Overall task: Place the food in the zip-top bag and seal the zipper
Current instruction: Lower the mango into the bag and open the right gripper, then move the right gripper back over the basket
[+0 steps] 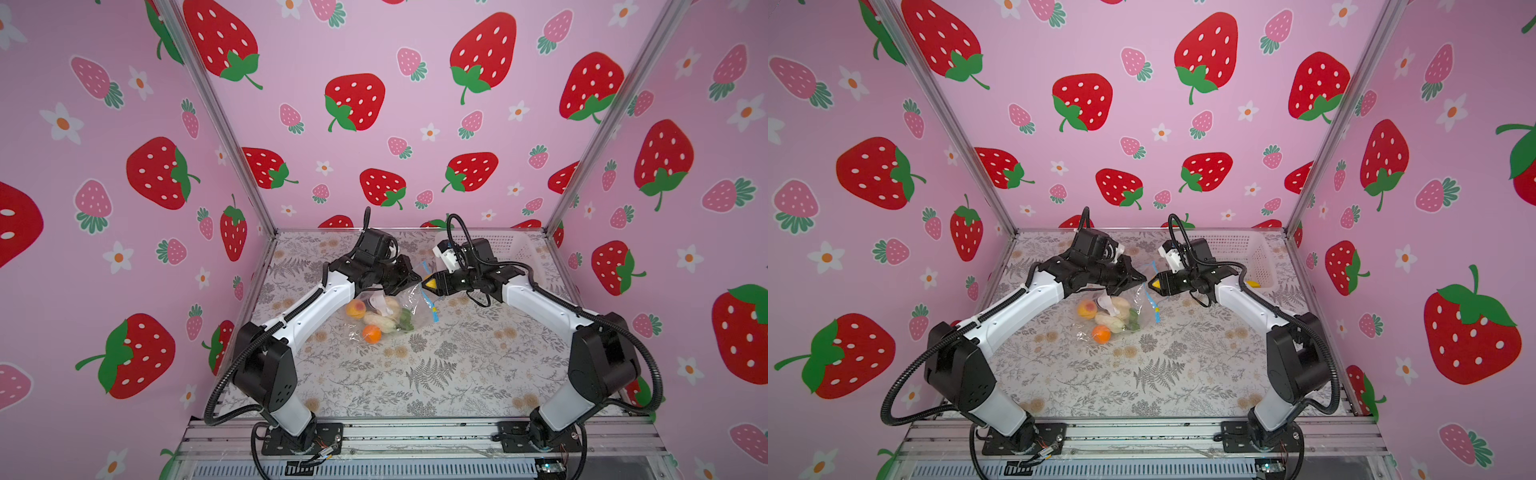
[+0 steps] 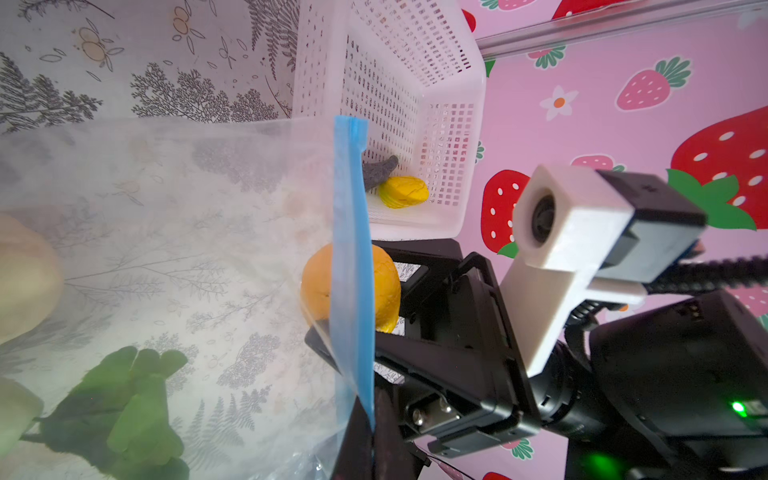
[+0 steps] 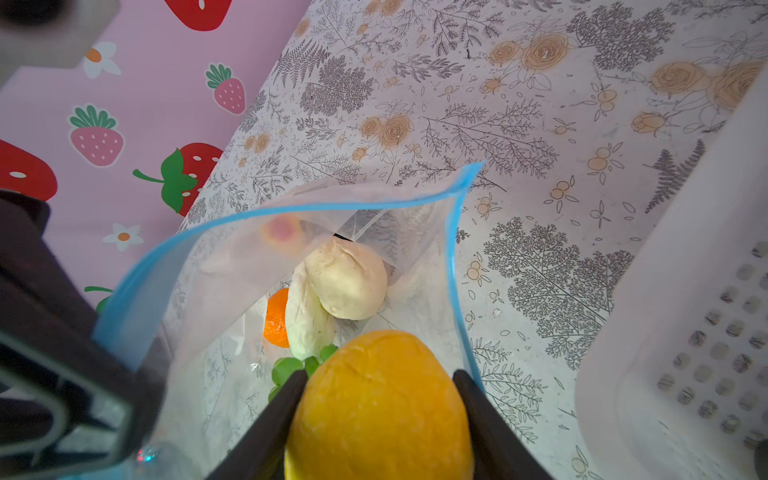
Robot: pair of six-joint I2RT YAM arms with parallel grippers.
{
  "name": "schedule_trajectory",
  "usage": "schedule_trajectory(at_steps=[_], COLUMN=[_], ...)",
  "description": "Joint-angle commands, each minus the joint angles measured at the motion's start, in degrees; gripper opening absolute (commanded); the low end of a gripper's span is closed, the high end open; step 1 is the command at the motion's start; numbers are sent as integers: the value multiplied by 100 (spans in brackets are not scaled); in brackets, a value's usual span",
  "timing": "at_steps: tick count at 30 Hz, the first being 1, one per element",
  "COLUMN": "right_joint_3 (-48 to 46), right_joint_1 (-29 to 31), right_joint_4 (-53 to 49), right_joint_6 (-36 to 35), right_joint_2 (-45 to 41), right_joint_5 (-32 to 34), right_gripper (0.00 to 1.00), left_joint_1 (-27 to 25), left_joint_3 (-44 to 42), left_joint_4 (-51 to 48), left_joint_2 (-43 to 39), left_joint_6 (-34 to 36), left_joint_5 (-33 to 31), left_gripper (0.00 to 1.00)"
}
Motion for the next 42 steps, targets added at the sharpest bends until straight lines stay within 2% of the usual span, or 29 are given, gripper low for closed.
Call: schedule_trajectory(at_steps=[1,15,31,42], right_joint_3=[-34,-6,174,792], right_joint_1=[40,40,41,-152], right_joint_4=[-99,-131,-302,-818], right_joint_6=[-101,-109,-91,-168], right_joint_2=[33,97,-50,-191], right_joint_5=[48,111,166,904], right_gripper=[58,66,66,65], left_joint_1=[-29,-30,-31,-12], left_joint_3=[-11,12,-8,-101], left_joint_4=[64,74,72,81], left_joint_2=[-196,-143,-129,-198], left_joint_6=[3,12,28,56], left_joint_5=[-9,4,20,8], left_gripper=[0,0,0,0])
